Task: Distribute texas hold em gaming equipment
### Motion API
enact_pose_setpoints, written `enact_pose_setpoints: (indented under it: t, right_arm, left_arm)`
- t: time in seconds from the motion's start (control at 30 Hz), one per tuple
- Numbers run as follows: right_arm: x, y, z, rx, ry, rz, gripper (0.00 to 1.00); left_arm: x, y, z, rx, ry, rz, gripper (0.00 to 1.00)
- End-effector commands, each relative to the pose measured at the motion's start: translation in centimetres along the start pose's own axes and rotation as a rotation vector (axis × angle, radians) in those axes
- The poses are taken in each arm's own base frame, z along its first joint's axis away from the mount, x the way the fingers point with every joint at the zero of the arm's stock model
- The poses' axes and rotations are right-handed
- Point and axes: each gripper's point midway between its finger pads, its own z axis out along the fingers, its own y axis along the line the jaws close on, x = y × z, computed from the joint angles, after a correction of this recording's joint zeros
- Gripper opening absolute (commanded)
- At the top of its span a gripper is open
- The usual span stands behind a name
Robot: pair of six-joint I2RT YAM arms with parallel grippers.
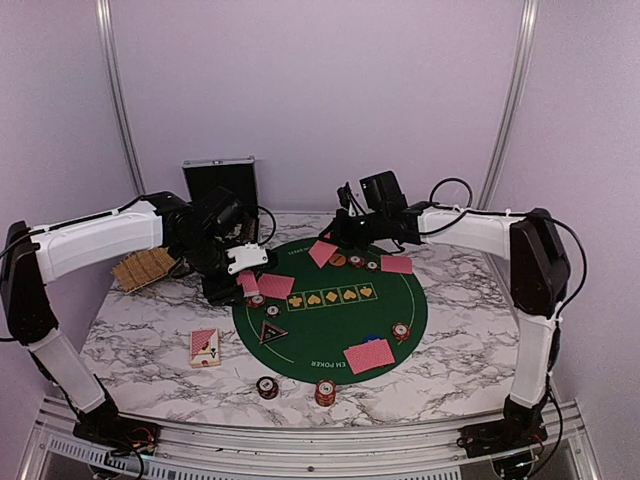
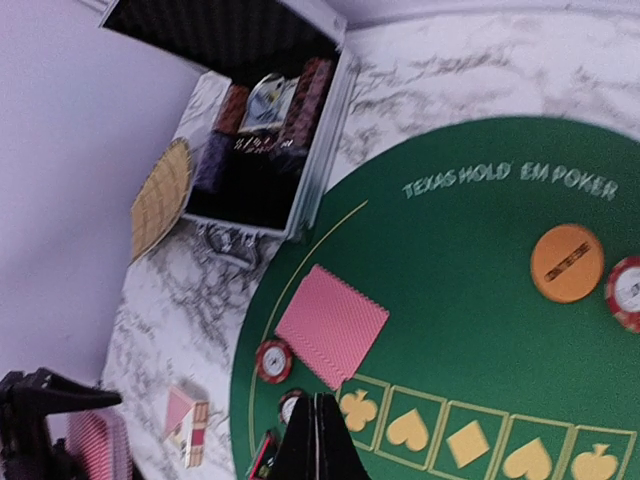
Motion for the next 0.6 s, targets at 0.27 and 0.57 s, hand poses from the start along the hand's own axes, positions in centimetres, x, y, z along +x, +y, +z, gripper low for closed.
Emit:
enact_pose_setpoints:
  t: [0.27,0.57]
  right_arm:
    - [-2.0,-5.4,-0.4,0.879,-0.001,-0.610,0.00]
    - [0.4,-5.9,1.0,1.077,0.020,-0.798,0.00]
  left_arm:
    - [0.3,0.2,-1.3,-0.030,-0.020,-0.008,0.00]
    - [0.3,0.1,-1.5,-0.027,-0.027,-0.007,0.00]
